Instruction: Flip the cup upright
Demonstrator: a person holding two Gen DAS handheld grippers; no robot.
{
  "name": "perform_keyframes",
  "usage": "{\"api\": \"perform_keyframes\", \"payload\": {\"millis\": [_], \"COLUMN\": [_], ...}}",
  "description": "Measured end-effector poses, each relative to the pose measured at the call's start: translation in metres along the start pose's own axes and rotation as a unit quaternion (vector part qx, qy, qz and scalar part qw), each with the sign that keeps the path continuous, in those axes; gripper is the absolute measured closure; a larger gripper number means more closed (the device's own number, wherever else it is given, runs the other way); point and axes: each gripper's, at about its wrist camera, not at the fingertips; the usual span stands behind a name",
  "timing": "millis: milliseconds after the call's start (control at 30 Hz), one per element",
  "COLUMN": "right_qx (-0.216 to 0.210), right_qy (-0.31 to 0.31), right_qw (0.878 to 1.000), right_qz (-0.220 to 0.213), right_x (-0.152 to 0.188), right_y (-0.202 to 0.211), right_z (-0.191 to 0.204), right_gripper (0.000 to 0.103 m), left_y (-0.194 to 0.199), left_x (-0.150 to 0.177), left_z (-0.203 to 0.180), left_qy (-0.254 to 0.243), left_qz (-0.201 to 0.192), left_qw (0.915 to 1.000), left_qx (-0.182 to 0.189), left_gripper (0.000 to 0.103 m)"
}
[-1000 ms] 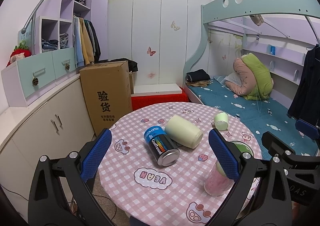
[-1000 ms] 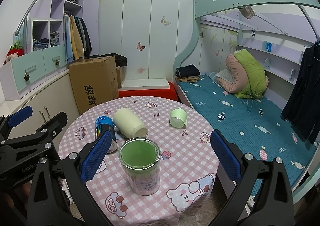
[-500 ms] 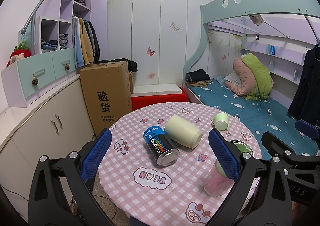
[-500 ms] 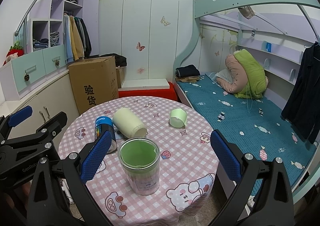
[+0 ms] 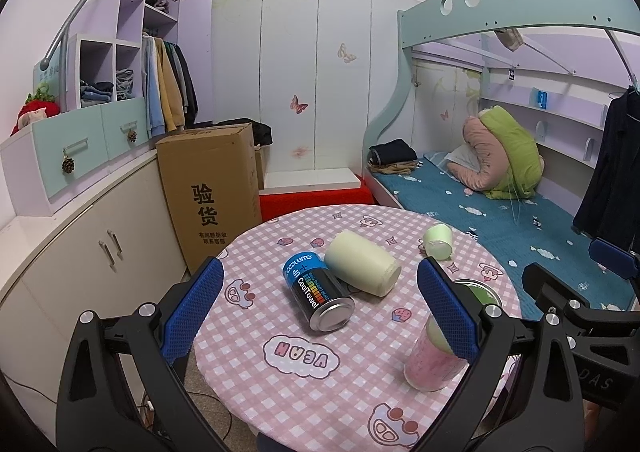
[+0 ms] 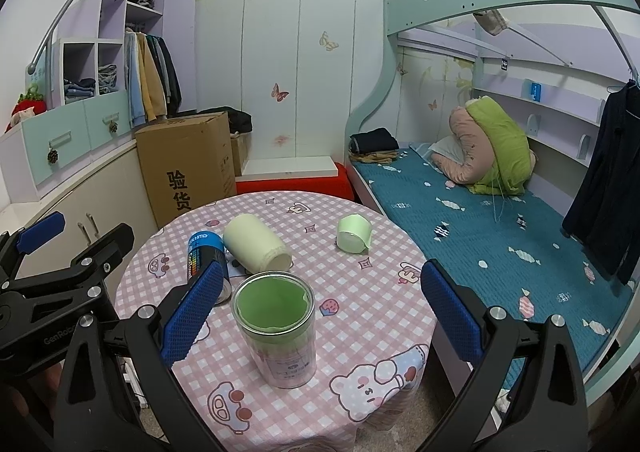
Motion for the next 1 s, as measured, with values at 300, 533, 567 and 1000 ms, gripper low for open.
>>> {"api": "perform_keyframes", "payload": {"millis": [300,533,567,1000], "right_qx": [0.001,0.002,0.002,0.011], "right_qy": [-0.001,-0.002,-0.002,-0.009], "right_qw": [1.000,1.000,1.000,1.000], "right_qz": [-0.002,-0.001,-0.001,0.009], "right_x": [0.003,0.004,0.004,0.014], "right_y": [0.000,0.000,0.000,-0.004], "right_z": [-0.002,-0.003,-0.003,-0.008], "right_gripper": [0.008,0.008,0.008,0.008], "left_y": [0.000,0.001,0.001,-0.009], "left_x": [0.001,0.001,0.001,0.015], "left_z": [-0.001,-0.001,-0.001,-0.006], "left_qy": [0.001,0.000,-0.001,-0.003], "left_qz": [0.000,0.000,0.000,0.013], "left_qw": [1.0000,1.0000,1.0000,0.9999], "left_qx": [0.002,0.003,0.003,0.010], "left_gripper": [0.005,0.005,0.005,0.005]}}
Point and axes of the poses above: each gripper's, at about its wrist camera, not at the fingertips, and y roughly against the way its jaws point, z to its left, x to its underside, and after that the axes turned 13 degrees about z, right-handed
